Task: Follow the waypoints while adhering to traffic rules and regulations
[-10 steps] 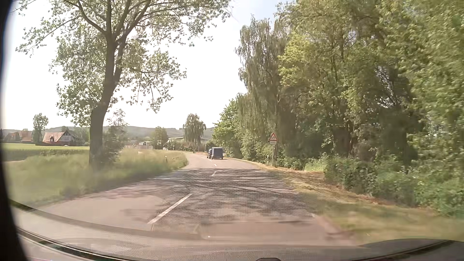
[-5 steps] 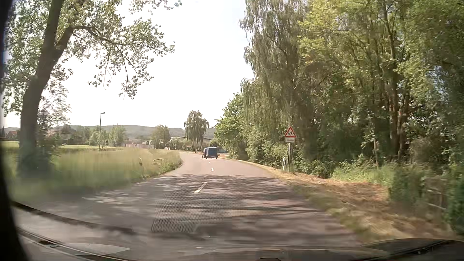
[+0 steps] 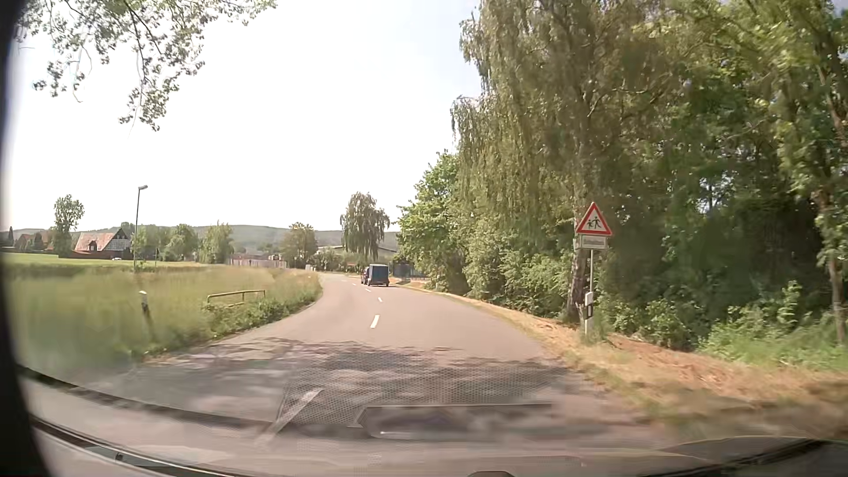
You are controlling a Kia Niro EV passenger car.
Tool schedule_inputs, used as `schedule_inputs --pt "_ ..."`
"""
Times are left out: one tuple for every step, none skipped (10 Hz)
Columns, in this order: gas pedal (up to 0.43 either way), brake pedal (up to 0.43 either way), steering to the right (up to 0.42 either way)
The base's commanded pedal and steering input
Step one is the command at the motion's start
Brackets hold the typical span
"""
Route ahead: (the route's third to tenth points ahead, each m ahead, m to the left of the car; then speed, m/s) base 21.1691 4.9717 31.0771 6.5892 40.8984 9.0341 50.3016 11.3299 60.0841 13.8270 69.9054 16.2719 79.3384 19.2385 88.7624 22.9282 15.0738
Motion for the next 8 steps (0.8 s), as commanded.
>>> schedule_inputs --pt "0.169 0.000 -0.026" --pt "0.169 0.000 -0.028" --pt "0.169 0.000 -0.028" --pt "0.169 0.000 -0.028" --pt "0.169 0.000 -0.028" --pt "0.169 0.000 -0.028" --pt "0.157 0.000 -0.028" --pt "0.157 0.000 -0.028"
